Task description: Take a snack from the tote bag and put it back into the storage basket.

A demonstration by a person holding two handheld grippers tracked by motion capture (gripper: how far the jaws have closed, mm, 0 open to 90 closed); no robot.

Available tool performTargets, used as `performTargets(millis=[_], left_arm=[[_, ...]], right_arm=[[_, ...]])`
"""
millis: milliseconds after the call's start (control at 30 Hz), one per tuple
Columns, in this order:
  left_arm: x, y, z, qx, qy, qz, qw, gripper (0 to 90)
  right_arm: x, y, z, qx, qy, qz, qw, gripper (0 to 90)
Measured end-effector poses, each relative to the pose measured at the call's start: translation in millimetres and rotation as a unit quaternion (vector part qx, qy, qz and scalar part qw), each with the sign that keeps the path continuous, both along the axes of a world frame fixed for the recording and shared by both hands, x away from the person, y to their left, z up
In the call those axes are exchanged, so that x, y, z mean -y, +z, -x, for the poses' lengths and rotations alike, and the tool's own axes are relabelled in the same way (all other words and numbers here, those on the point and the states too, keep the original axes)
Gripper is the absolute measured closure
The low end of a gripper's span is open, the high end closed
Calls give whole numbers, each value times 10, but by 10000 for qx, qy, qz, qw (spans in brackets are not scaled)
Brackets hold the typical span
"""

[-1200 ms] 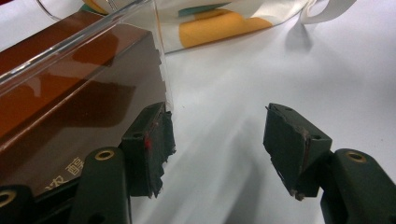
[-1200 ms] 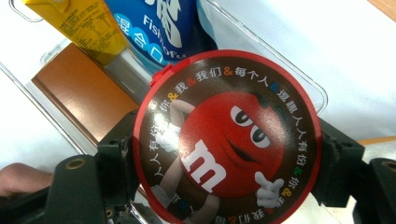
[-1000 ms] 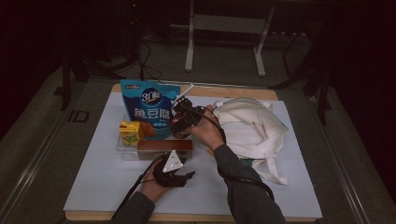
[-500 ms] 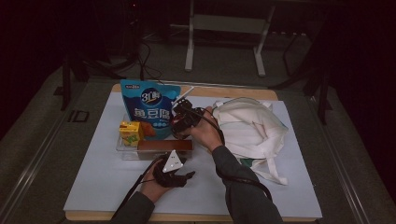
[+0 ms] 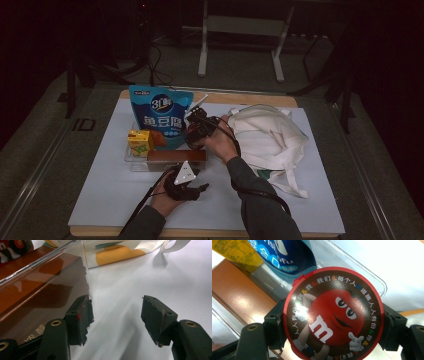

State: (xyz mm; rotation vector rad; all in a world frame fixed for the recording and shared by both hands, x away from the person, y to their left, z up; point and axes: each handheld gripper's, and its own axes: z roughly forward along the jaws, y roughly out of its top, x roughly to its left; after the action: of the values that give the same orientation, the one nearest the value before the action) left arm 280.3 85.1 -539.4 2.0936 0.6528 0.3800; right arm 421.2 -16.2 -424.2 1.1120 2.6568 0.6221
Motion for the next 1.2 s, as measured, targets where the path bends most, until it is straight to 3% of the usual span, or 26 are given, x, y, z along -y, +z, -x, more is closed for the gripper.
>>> performTargets(millis=[333, 1200], left_arm=[[-2, 1, -1, 1, -5, -18, 10000, 401], [0, 0, 1, 11, -7, -19, 10000, 401]], right_arm=[[-27, -68, 11, -113, -9, 175, 9998, 258], [-52, -158, -20, -85, -173, 105, 9998, 255]])
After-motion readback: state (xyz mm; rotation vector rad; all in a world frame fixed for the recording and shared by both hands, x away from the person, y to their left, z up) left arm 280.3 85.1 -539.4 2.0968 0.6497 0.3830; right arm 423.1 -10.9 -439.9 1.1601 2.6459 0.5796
